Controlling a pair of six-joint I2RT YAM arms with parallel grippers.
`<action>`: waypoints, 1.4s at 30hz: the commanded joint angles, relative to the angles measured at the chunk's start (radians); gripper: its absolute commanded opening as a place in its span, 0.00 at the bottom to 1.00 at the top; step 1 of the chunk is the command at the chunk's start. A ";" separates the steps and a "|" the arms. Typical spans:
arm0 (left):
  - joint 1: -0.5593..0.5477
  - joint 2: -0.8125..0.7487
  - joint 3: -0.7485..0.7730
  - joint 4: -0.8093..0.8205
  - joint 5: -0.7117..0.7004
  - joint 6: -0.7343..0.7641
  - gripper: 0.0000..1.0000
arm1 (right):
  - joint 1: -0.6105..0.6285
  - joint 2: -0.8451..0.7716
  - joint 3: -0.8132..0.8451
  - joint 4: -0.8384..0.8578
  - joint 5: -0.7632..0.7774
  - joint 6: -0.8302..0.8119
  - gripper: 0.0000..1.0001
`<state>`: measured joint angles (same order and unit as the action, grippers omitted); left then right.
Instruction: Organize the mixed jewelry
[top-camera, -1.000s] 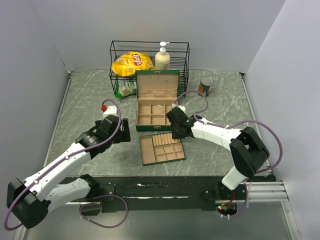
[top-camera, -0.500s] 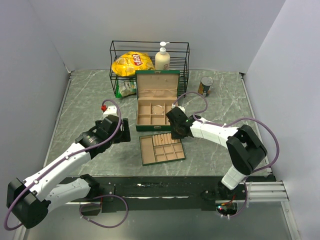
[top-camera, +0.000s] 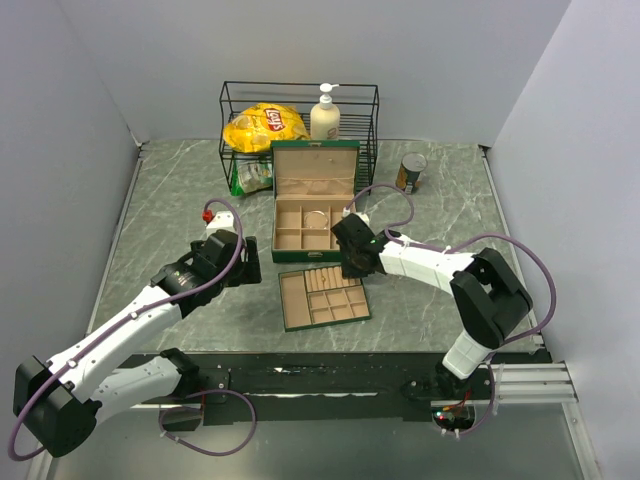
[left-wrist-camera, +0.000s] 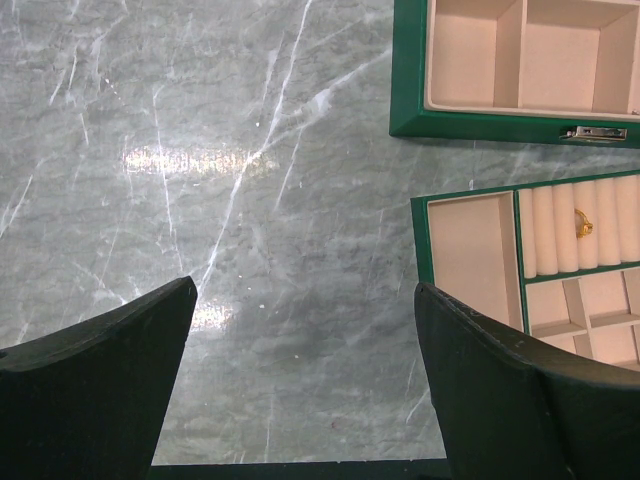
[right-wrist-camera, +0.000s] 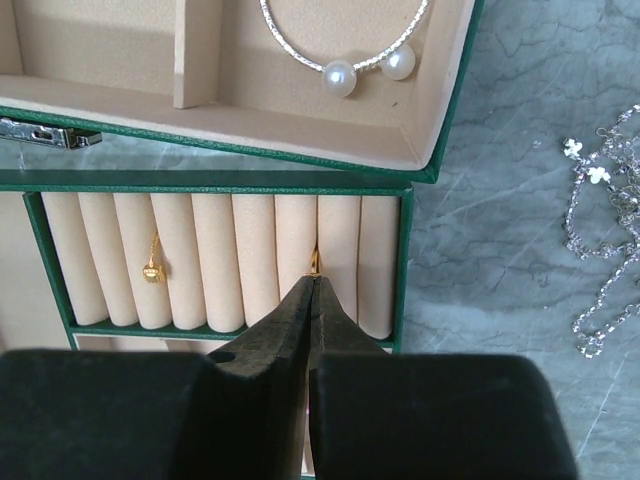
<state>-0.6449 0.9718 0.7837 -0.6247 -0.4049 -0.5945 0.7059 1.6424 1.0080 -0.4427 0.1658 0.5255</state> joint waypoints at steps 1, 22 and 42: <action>0.002 -0.005 0.023 0.026 0.008 0.013 0.96 | -0.006 -0.067 -0.003 -0.004 0.029 -0.015 0.08; 0.002 -0.031 0.022 0.026 0.008 0.009 0.96 | -0.206 -0.331 -0.328 0.214 -0.322 0.027 0.70; 0.002 -0.127 0.022 0.000 -0.080 -0.031 0.96 | 0.003 -0.149 -0.303 0.404 -0.428 0.284 0.71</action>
<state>-0.6449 0.8825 0.7837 -0.6258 -0.4271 -0.6041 0.6361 1.4376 0.6170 -0.0692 -0.2787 0.7429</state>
